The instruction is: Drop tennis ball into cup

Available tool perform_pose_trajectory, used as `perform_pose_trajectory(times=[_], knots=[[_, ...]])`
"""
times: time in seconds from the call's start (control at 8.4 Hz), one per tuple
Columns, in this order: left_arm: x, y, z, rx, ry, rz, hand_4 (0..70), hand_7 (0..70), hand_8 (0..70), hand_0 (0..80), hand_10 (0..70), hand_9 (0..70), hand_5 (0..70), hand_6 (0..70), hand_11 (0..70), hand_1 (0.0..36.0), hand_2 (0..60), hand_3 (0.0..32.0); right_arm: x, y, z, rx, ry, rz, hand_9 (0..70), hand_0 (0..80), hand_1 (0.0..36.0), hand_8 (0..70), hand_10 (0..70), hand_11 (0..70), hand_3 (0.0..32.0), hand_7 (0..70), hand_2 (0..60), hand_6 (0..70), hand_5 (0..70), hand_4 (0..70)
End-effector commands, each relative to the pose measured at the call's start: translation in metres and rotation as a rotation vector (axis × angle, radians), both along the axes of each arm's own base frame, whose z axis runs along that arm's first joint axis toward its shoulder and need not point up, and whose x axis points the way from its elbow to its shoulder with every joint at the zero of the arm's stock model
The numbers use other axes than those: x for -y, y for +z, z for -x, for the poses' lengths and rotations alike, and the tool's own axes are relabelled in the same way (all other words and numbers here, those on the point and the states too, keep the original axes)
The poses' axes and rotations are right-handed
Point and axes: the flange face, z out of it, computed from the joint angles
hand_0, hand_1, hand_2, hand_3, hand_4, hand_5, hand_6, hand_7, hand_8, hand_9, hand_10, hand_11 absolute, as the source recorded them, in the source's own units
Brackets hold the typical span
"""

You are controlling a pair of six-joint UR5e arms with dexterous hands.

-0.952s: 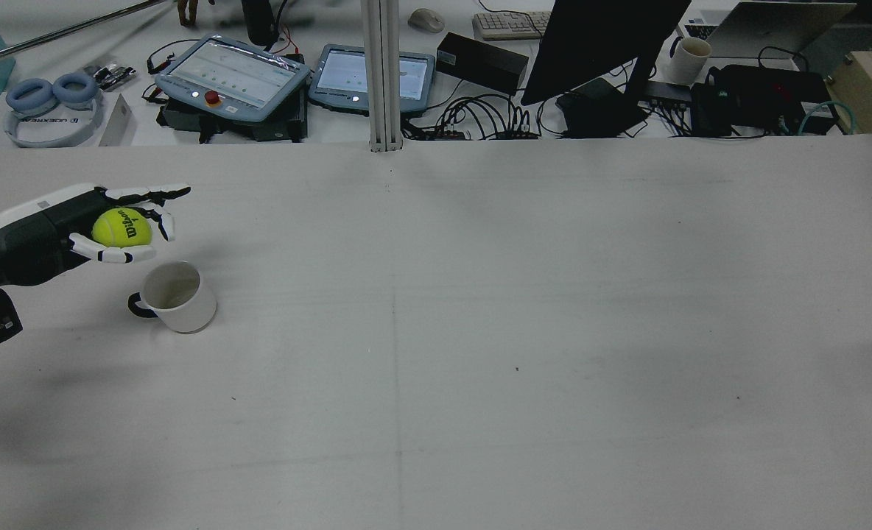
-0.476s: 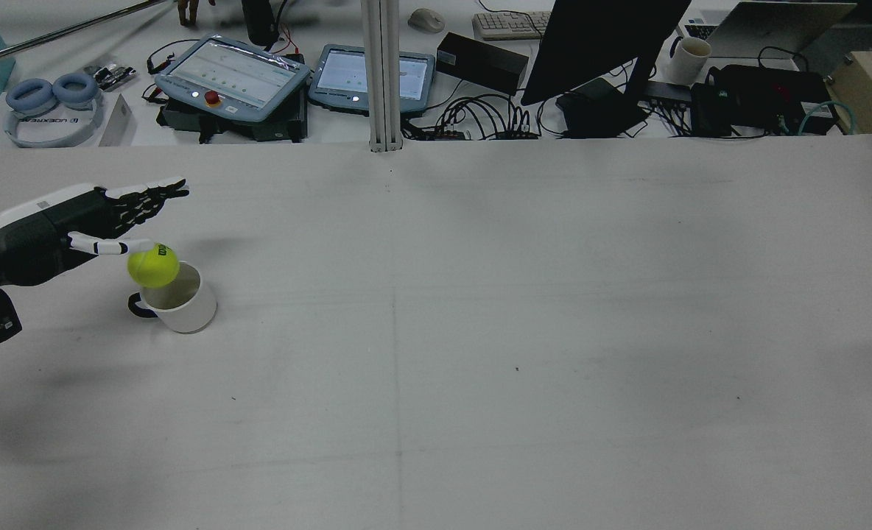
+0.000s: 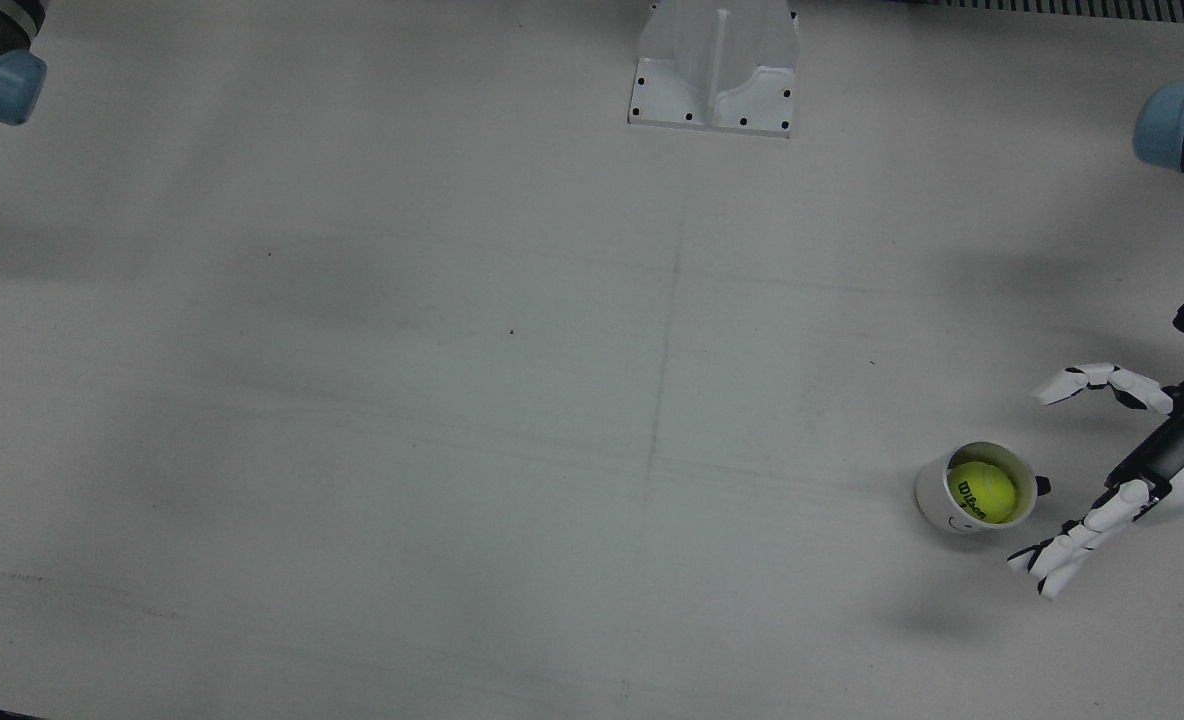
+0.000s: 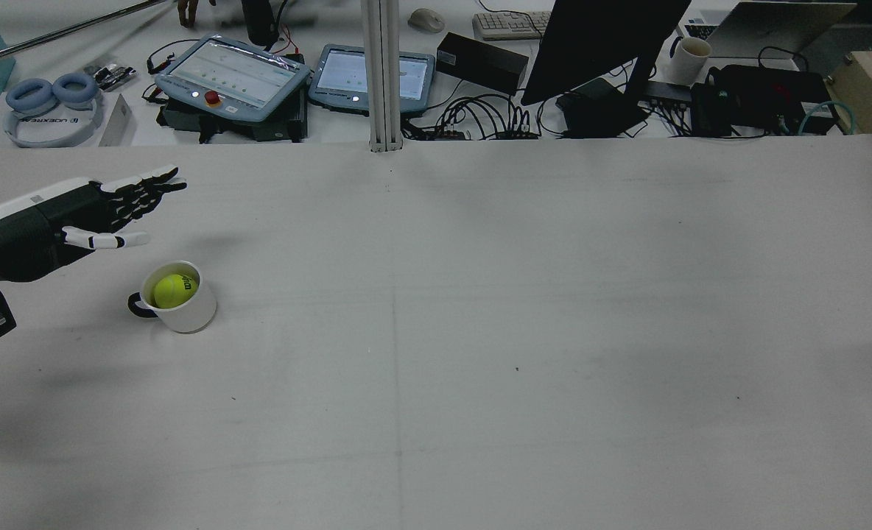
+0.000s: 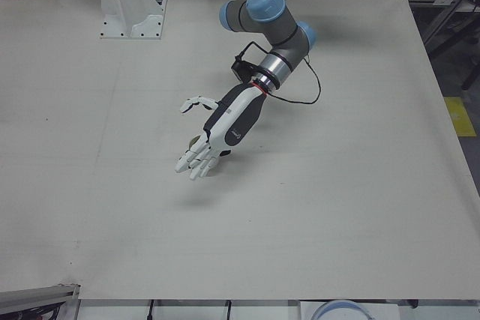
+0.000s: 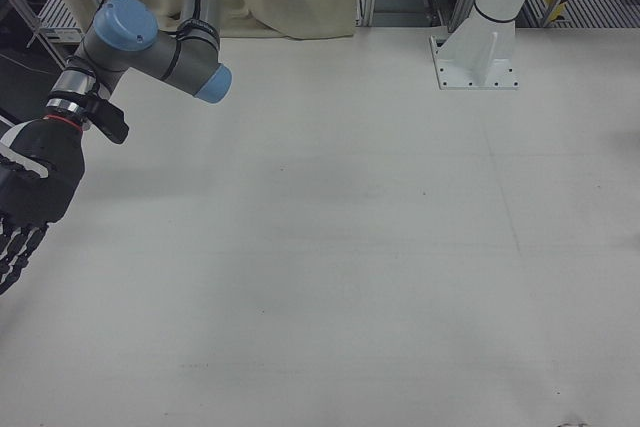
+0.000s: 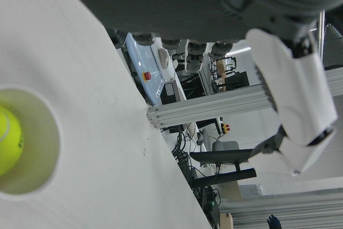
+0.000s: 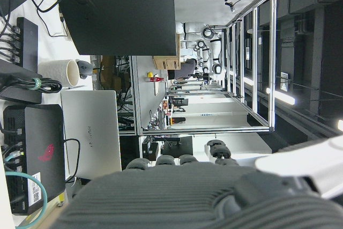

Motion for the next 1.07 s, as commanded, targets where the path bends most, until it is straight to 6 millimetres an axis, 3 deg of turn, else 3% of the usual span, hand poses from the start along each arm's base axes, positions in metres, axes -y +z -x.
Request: perform_pose_trajectory(times=[0.0,0.12,0.24,0.36,0.48,0.6,0.71,0.95], knots=[[0.012,-0.047,0.12,-0.03,-0.202,0.013,0.2,15.2,0.0,41.4,0.0,1.6,0.0,0.0,0.0,19.0,30.8,0.0,0.0,0.0,0.0,0.0,0.0,0.001,0.0,0.0,0.0,0.0,0.0,0.0,0.0,0.0,0.0,0.0,0.0,0.0],[0.011,-0.052,0.178,-0.025,-0.337,0.057,0.0,11.4,0.0,39.6,0.0,0.8,0.5,0.8,0.0,14.2,17.8,0.0,0.0,0.0,0.0,0.0,0.0,0.0,0.0,0.0,0.0,0.0,0.0,0.0,0.0,0.0,0.0,0.0,0.0,0.0],[0.009,-0.045,0.215,-0.025,-0.432,0.123,0.0,10.0,0.0,32.5,0.0,0.6,0.0,0.2,0.0,9.8,7.7,0.0,0.0,0.0,0.0,0.0,0.0,0.0,0.0,0.0,0.0,0.0,0.0,0.0,0.0,0.0,0.0,0.0,0.0,0.0],[0.008,-0.034,0.239,-0.007,-0.481,0.164,0.0,8.1,0.0,4.7,0.0,0.2,0.0,0.0,0.0,2.8,1.8,0.0,0.0,0.0,0.0,0.0,0.0,0.001,0.0,0.0,0.0,0.0,0.0,0.0,0.0,0.0,0.0,0.0,0.0,0.0],[0.014,-0.019,0.246,-0.008,-0.498,0.165,0.0,5.5,0.0,29.7,0.0,0.0,0.0,0.0,0.0,8.9,0.0,0.0,0.0,0.001,0.0,0.0,0.0,0.001,0.0,0.0,0.0,0.0,0.0,0.0,0.0,0.0,0.0,0.0,0.0,0.0],[0.021,-0.005,0.246,-0.007,-0.503,0.172,0.0,3.9,0.0,63.2,0.0,0.0,4.1,0.0,0.0,30.0,0.0,0.0,0.0,0.001,0.0,0.0,0.0,0.001,0.0,0.0,0.0,0.0,0.0,0.0,0.0,0.0,0.0,0.0,0.0,0.0],[0.033,0.02,0.243,-0.016,-0.499,0.187,0.0,6.8,0.0,65.1,0.0,0.0,4.6,0.0,0.0,31.0,0.0,0.0,0.0,0.0,0.0,0.0,0.0,0.0,0.0,0.0,0.0,0.0,0.0,0.0,0.0,0.0,0.0,0.0,0.0,0.0],[0.036,0.029,0.244,-0.032,-0.496,0.192,0.0,9.4,0.0,59.7,0.0,0.5,3.9,0.2,0.0,28.1,0.0,0.0,0.0,0.0,0.0,0.0,0.0,0.0,0.0,0.0,0.0,0.0,0.0,0.0,0.0,0.0,0.0,0.0,0.0,0.0]])
